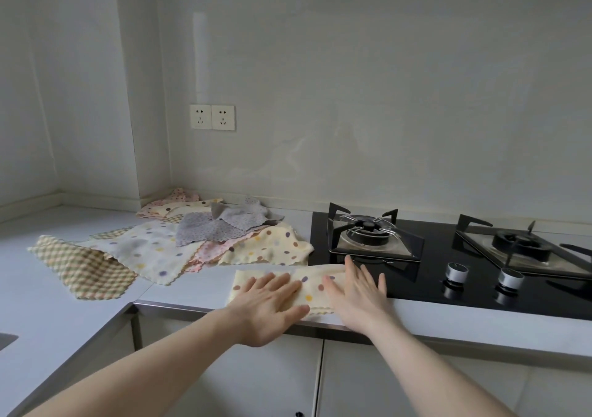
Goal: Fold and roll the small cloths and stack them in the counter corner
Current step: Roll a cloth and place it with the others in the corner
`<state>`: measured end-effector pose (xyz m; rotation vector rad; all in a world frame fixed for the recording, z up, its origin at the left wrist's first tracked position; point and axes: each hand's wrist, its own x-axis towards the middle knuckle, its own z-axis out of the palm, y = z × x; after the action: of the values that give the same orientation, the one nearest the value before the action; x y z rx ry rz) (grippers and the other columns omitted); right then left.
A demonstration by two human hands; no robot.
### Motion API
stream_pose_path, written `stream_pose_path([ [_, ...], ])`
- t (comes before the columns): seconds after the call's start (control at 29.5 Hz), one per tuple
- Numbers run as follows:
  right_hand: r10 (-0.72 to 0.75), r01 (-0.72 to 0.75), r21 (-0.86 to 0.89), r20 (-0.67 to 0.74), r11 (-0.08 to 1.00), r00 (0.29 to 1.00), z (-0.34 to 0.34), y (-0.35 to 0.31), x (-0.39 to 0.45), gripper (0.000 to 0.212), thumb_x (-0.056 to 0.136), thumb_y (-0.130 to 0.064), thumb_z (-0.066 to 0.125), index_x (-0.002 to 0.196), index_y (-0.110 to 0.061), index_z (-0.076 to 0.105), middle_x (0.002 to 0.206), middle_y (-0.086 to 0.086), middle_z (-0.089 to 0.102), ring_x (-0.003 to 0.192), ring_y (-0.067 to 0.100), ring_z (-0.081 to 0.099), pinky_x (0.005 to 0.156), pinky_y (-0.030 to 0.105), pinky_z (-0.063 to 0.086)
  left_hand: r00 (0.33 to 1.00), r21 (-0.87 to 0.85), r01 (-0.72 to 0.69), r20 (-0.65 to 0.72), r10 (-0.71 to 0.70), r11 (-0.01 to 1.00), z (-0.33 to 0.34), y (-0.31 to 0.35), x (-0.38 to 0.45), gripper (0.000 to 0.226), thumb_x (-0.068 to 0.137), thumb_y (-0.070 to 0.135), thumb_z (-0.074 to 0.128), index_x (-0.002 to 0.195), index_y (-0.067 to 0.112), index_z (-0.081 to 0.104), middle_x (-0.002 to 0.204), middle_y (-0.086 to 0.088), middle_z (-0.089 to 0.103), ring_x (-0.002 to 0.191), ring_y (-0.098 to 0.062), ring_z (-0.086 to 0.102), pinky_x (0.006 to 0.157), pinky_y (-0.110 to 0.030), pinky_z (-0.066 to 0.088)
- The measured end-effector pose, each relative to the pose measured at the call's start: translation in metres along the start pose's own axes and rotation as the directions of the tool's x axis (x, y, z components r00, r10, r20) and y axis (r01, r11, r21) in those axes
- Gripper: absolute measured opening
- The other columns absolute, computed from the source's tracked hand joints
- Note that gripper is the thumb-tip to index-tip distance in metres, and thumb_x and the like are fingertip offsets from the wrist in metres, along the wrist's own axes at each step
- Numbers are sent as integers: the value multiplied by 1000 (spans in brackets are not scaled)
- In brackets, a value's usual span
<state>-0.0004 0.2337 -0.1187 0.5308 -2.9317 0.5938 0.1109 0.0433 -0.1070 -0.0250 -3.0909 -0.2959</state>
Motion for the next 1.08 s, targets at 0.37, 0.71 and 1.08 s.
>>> stream_pose_path([
  [0.37,111,-87,152,-155,985,982,-1,7,7,42,93,-62,51,121,-31,56,133,-9,58,136,16,45,125,43,15,918,-154,244,-283,-279,958,-14,-70,29,43,94,59,47,126,36,62,145,5,52,133,-21,46,114,-44,32],
  [0.71,202,-45,593,-200,804,959,-7,17,3,14,89,-37,74,92,-28,63,84,-14,70,91,16,68,81,42,59,888,-338,230,-311,-339,913,-6,-83,32,8,85,39,61,91,34,65,107,9,65,106,-21,57,93,-37,47],
  [1.08,280,-139,585,-156,799,947,-36,12,13,19,94,-24,68,110,-24,58,102,-2,67,87,13,64,69,31,52,880,-387,222,-315,-355,895,-6,-85,30,16,82,42,63,95,33,68,85,18,62,90,-14,62,79,-29,48],
])
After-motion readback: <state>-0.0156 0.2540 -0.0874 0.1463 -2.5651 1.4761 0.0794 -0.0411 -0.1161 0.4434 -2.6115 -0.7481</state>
